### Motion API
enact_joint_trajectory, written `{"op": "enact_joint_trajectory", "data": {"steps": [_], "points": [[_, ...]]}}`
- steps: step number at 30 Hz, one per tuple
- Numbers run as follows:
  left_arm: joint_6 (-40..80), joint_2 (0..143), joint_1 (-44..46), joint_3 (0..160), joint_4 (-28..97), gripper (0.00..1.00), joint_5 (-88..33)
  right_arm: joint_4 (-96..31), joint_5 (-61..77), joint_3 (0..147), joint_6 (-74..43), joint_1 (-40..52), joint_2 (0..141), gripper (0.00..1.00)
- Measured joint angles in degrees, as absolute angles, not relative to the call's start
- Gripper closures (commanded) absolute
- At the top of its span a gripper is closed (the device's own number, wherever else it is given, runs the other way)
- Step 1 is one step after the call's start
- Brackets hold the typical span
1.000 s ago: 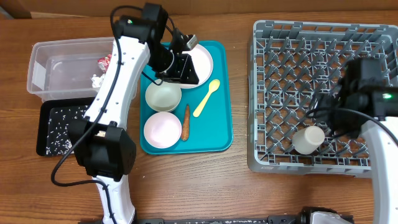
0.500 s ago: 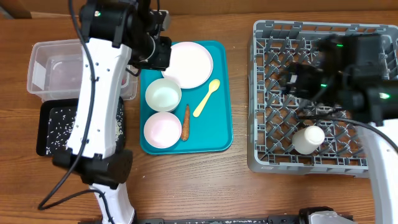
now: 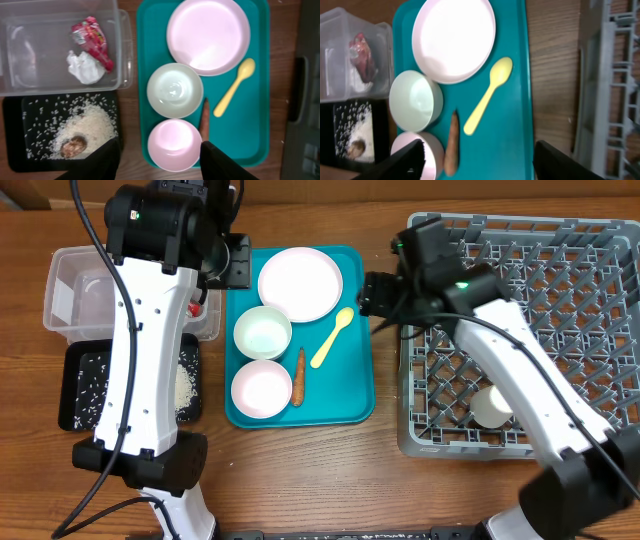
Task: Sort waste into correct bins and load items into the dishwasher
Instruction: 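Move the right gripper back to the pink plate on the teal tray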
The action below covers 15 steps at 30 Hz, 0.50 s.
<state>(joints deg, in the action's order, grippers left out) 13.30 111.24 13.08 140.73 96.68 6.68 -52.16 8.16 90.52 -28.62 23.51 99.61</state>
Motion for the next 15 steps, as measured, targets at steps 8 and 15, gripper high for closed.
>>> {"op": "enact_joint_trajectory", "data": {"steps": [8,15], "points": [[14.8,111.2,11.9,140.7,96.7,0.43,9.7,-46.3,4.6,90.5,-35.9,26.3,109.4,0.33],[14.9,111.2,11.9,140.7,96.7,0.43,9.7,-42.6,3.9,90.5,-40.2,27.4,115.1,0.36]]}}
